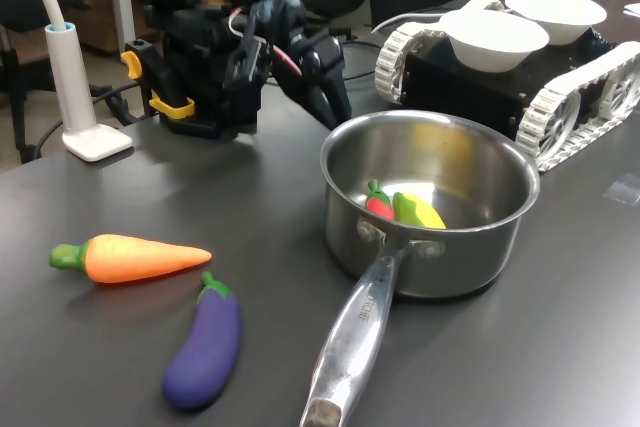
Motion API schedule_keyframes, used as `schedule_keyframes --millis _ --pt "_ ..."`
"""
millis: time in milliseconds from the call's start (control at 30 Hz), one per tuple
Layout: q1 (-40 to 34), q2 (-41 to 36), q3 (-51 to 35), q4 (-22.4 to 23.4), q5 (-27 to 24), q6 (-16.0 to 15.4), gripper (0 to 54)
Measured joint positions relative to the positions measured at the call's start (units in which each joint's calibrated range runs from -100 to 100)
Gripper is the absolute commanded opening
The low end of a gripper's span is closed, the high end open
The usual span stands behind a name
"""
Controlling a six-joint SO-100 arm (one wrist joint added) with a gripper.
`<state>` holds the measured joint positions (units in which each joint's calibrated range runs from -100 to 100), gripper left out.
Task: Pick up the chilli and place them in the pan
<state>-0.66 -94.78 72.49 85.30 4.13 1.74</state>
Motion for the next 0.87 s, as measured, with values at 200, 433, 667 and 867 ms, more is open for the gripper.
schedule_keyframes --millis 200,433,667,867 --pt "0.1 0.1 3.9 -3.3 -0.5 0.6 0.0" --pt "0.0 0.0 3.9 -3.5 -0.5 0.6 0.0" --pt "0.0 0.0 3.9 -3.5 -0.2 0.6 0.0" --pt "0.3 0.0 3.9 -3.5 -0.3 0.6 0.0"
